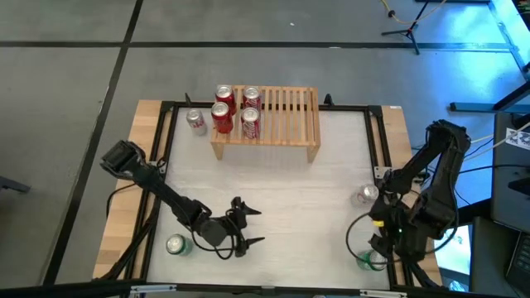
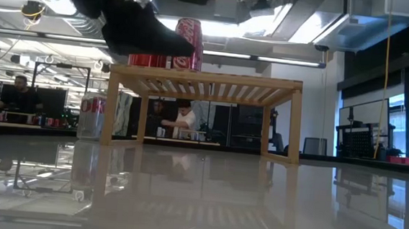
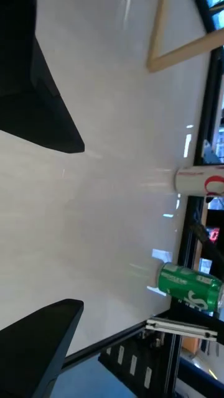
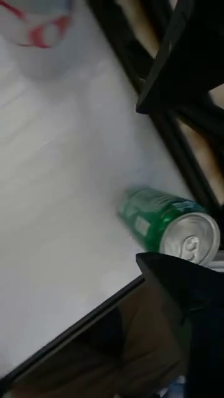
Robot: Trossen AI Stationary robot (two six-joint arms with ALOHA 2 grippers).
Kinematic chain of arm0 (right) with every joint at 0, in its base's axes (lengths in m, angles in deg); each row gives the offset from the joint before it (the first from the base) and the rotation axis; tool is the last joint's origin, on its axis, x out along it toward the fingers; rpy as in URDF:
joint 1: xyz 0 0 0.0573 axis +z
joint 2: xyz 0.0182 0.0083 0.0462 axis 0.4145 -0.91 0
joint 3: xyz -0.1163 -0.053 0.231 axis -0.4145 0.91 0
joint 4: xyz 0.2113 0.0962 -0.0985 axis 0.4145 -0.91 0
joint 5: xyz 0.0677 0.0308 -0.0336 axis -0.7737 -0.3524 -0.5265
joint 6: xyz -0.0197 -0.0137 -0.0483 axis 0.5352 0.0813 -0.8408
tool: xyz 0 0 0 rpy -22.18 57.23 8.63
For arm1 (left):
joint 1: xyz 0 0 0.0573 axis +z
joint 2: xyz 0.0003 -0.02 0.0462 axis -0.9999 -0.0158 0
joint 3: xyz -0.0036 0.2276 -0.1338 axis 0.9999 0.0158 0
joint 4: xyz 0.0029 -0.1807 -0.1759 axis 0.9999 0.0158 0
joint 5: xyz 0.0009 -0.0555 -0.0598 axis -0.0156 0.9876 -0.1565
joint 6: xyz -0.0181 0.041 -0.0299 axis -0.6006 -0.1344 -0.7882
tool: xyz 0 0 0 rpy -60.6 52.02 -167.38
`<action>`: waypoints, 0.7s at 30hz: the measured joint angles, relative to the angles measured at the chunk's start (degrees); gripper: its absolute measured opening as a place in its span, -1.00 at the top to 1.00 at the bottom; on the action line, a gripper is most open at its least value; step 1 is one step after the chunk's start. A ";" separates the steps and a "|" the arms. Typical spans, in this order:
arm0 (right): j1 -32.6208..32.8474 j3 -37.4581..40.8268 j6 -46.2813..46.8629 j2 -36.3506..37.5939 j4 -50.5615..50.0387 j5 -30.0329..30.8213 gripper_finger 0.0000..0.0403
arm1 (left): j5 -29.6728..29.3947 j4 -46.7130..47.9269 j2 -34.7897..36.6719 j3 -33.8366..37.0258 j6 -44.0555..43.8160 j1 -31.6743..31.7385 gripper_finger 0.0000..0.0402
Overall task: Place canned beverage on shelf
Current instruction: Put the right green soda can on the shelf
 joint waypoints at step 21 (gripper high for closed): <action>7.10 -0.04 8.46 -10.81 9.52 -3.09 -0.86 | 1.89 -0.23 -2.06 -0.91 -2.91 0.92 -0.96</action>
